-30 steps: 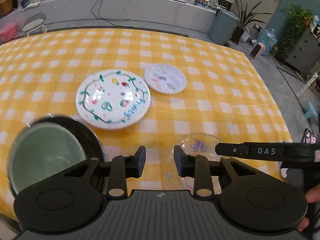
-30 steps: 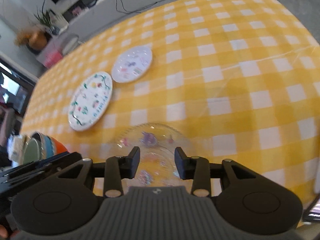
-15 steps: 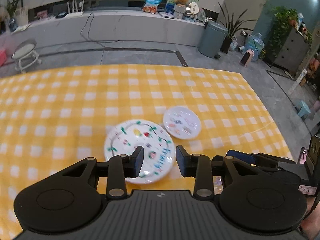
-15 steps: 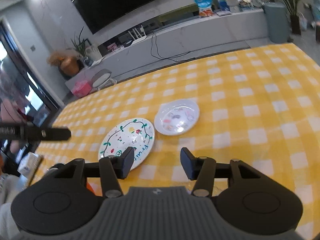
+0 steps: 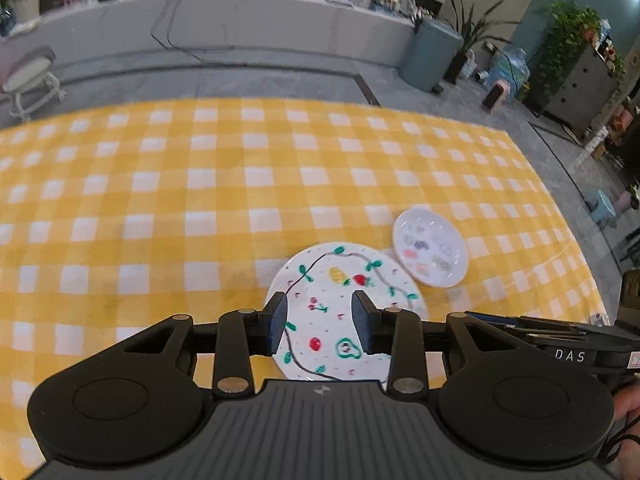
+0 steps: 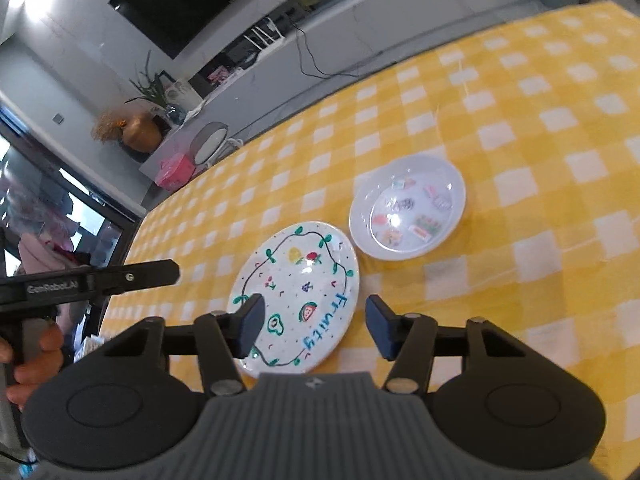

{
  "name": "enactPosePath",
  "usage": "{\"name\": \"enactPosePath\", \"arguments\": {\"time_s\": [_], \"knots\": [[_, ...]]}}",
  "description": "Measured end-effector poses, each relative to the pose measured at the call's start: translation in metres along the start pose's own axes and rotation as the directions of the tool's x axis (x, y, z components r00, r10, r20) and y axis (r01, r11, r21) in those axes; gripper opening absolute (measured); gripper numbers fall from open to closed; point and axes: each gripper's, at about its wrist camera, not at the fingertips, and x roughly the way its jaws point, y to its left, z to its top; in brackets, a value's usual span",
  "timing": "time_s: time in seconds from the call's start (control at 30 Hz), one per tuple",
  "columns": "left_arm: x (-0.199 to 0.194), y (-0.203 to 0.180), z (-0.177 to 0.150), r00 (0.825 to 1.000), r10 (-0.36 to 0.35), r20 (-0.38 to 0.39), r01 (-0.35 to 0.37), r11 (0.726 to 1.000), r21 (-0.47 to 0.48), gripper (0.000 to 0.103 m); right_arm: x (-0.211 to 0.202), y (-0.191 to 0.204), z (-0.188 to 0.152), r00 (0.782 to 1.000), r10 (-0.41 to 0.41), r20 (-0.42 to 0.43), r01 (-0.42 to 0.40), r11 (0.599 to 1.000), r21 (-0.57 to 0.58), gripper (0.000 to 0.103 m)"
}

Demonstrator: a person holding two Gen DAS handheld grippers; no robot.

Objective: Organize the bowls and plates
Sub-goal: 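Reach both grippers to the white 'Fruity' plate and close on its rim, then lift the 'Fruity' plate with both grippers and carry it over the glass plate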

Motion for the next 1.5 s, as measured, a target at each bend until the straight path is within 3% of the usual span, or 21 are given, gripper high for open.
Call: {"name": "enactPosePath", "arguments": {"time_s": [0.2,0.5,0.63,0.7,0.93,1.23,1.5], "knots": [[0.027,0.035,-0.006,0.997,-0.07,-0.015,0.07,0.997,-0.037,0.041,0.026,-0.015,-0.002,0.999,-0.024,-0.045,0.026,0.999,0.03,0.033],[0.043,0.067,-0.011,0.988,-0.152,-0.036,0.15,0.987,-0.063,0.041,0.035,-0.026,-0.001,0.999,0.016,-0.05,-0.013,0.998,0.058,0.03],[0.046,0.073,-0.012,0.982,-0.185,-0.046,0.182,0.982,-0.054,0.032,0.035,-0.033,-0.002,0.998,0.05,-0.048,-0.045,0.994,0.096,0.026],[0.05,0.074,-0.013,0.98,-0.19,-0.052,0.187,0.981,-0.056,0.03,0.037,-0.035,-0.002,0.997,0.057,-0.053,-0.051,0.993,0.108,0.017],[0.053,0.077,-0.013,0.972,-0.232,-0.041,0.229,0.971,-0.073,0.026,0.036,-0.042,-0.005,0.996,0.083,-0.046,-0.075,0.987,0.144,0.016],[0.052,0.067,-0.016,0.985,-0.168,-0.03,0.166,0.983,-0.073,0.013,0.036,-0.046,-0.007,0.995,0.097,-0.037,-0.089,0.981,0.174,0.012],[0.045,0.064,-0.012,0.986,-0.166,-0.017,0.164,0.983,-0.078,0.011,0.033,-0.052,-0.005,0.993,0.111,-0.043,-0.1,0.973,0.207,0.006]]}}
